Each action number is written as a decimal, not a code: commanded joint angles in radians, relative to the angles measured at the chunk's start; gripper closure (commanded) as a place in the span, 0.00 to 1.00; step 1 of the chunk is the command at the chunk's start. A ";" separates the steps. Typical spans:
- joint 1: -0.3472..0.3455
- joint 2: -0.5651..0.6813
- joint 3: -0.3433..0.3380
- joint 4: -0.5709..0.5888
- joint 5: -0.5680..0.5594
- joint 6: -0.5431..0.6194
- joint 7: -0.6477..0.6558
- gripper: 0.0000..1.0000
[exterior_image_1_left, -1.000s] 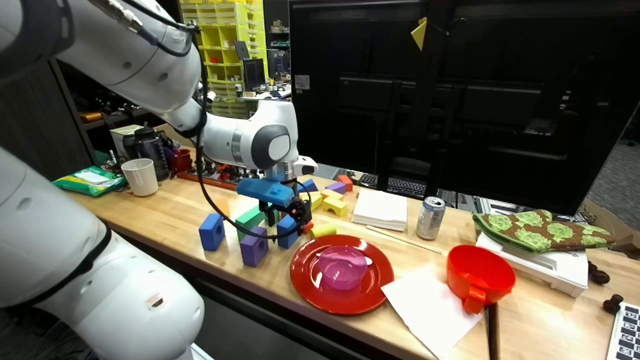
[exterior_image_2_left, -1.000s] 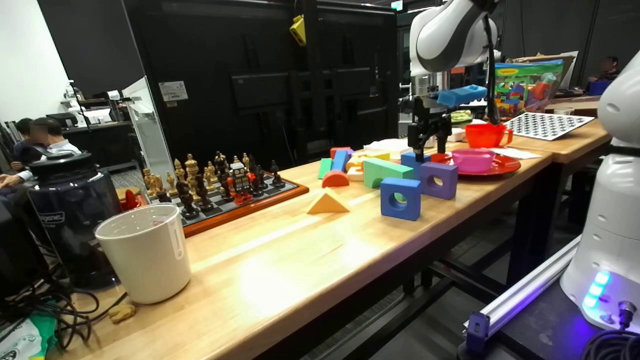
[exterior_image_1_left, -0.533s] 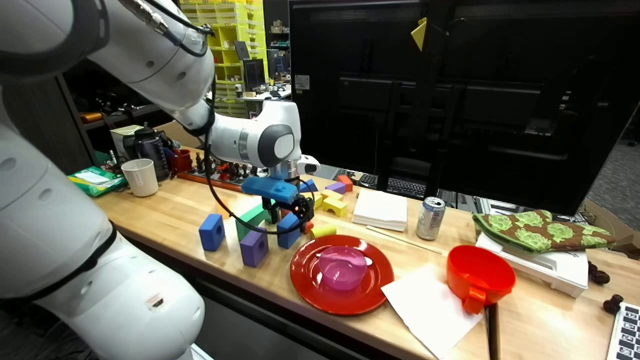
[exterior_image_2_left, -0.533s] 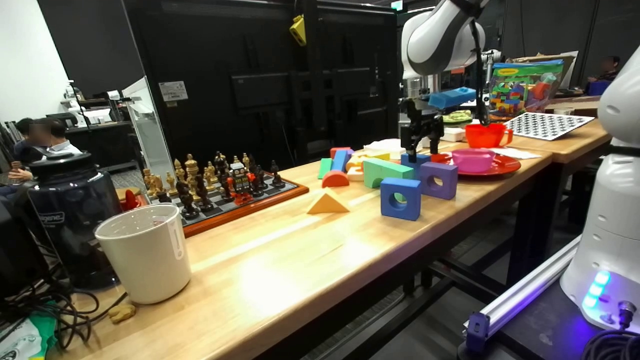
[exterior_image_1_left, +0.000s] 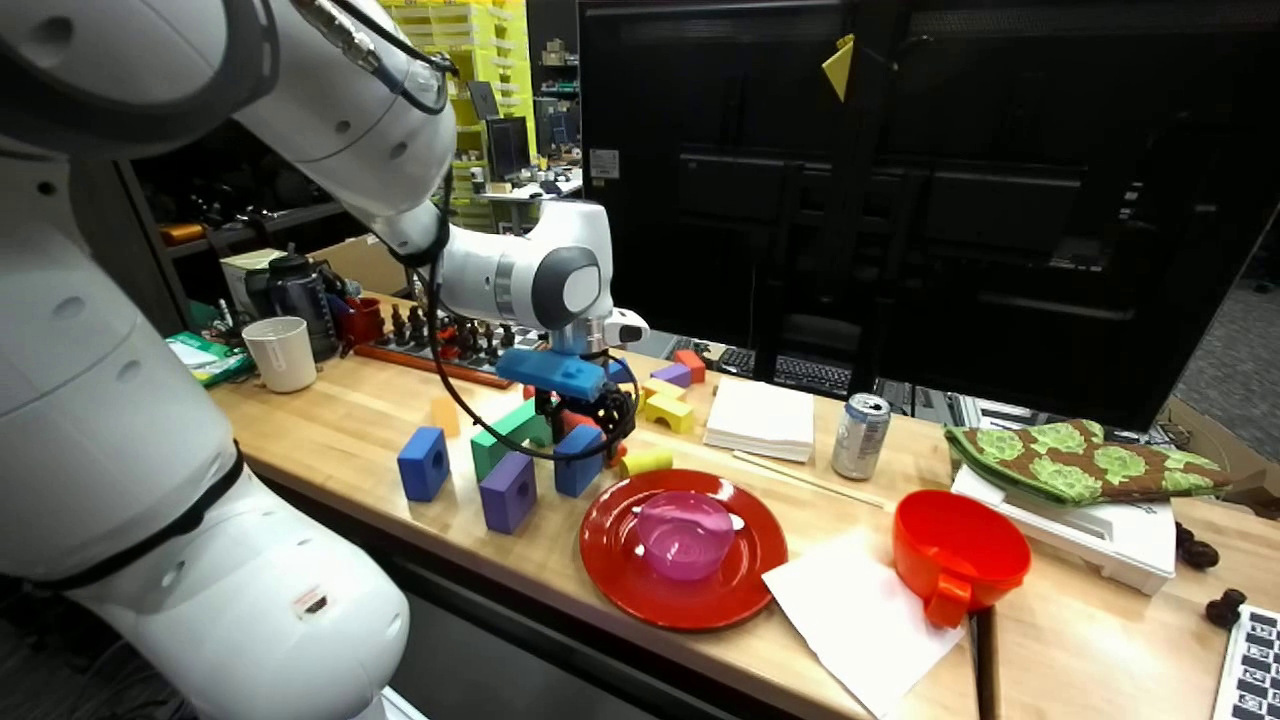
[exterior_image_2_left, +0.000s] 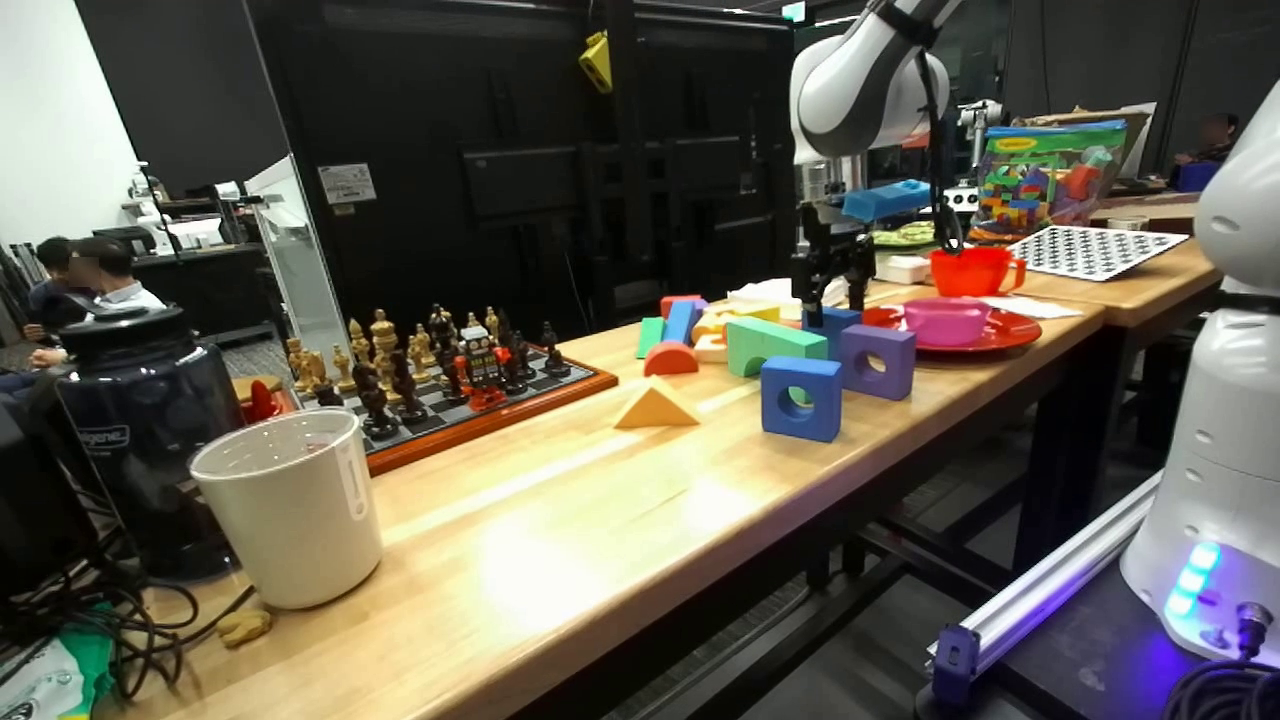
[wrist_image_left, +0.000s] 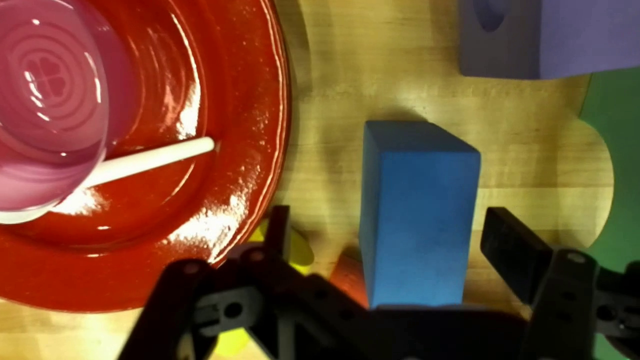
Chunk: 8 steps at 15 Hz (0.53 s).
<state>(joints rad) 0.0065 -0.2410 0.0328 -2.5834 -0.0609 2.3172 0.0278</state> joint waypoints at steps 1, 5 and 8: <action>-0.001 0.037 -0.014 0.020 0.005 -0.007 -0.029 0.29; -0.004 0.054 -0.030 0.010 0.013 -0.002 -0.048 0.52; -0.008 0.050 -0.034 -0.002 0.012 0.000 -0.040 0.77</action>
<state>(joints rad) 0.0016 -0.1831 0.0052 -2.5772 -0.0572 2.3173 0.0045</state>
